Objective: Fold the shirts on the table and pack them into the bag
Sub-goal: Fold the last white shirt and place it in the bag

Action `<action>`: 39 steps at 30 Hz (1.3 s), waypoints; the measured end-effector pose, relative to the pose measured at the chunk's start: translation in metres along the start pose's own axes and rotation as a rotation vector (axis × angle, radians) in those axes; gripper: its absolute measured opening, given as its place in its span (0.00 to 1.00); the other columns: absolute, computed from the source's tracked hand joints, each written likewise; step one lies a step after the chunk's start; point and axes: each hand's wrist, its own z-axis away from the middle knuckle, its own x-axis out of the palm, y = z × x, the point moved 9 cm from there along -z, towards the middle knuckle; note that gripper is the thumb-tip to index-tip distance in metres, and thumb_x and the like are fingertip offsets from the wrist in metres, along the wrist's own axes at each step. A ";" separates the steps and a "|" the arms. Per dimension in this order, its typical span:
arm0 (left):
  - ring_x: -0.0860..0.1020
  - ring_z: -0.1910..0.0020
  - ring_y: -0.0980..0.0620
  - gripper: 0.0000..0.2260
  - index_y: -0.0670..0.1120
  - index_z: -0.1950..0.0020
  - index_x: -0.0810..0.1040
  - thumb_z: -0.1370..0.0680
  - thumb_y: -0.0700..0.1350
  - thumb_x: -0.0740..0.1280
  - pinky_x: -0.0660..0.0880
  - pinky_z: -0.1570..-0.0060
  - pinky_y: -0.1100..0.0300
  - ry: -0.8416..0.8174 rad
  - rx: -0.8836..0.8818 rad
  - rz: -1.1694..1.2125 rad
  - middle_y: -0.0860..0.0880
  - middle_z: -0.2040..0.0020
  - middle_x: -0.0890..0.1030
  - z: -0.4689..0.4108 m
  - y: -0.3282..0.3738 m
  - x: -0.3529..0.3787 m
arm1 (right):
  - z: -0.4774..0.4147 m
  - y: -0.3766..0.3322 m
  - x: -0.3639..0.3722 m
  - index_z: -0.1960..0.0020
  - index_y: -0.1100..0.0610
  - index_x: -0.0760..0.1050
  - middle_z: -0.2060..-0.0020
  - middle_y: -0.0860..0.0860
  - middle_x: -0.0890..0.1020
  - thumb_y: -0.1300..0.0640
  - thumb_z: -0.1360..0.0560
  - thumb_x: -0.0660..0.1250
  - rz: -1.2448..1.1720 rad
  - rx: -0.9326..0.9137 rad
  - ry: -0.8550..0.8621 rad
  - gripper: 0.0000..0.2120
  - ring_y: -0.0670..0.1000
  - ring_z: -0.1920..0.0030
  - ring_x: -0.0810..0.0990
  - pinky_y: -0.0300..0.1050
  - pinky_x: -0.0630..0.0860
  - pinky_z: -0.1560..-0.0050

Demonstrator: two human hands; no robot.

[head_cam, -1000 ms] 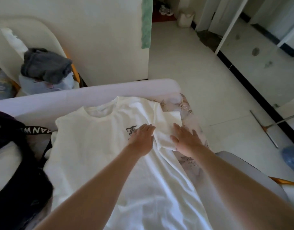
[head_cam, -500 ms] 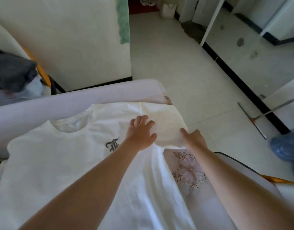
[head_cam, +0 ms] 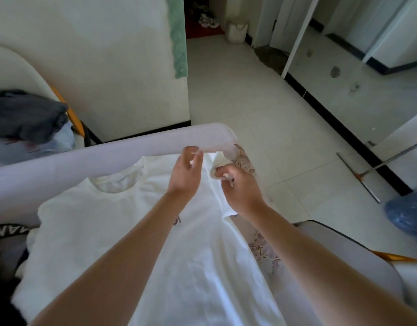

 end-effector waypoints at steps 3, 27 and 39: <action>0.75 0.44 0.48 0.22 0.55 0.32 0.67 0.20 0.65 0.53 0.68 0.46 0.54 -0.045 -0.182 -0.059 0.48 0.37 0.77 0.016 -0.030 -0.032 | 0.027 -0.030 0.063 0.44 0.35 0.77 0.44 0.40 0.82 0.53 0.24 0.67 -0.186 0.092 -0.425 0.15 0.44 0.65 0.83 0.40 0.78 0.62; 0.61 0.24 0.40 0.33 0.47 0.23 0.64 0.25 0.62 0.57 0.54 0.28 0.45 -0.106 0.119 -1.021 0.42 0.22 0.62 0.102 -0.159 -0.049 | 0.051 0.042 0.152 0.21 0.42 0.32 0.22 0.51 0.30 0.33 0.28 0.28 0.730 -0.184 -0.475 0.36 0.52 0.22 0.30 0.55 0.36 0.22; 0.57 0.23 0.49 0.23 0.51 0.22 0.61 0.17 0.51 0.56 0.54 0.25 0.53 -0.174 0.052 -0.684 0.50 0.22 0.61 0.082 -0.111 -0.040 | 0.022 0.013 0.110 0.26 0.51 0.61 0.22 0.57 0.54 0.50 0.23 0.60 0.881 -0.152 -0.375 0.27 0.60 0.22 0.51 0.59 0.53 0.25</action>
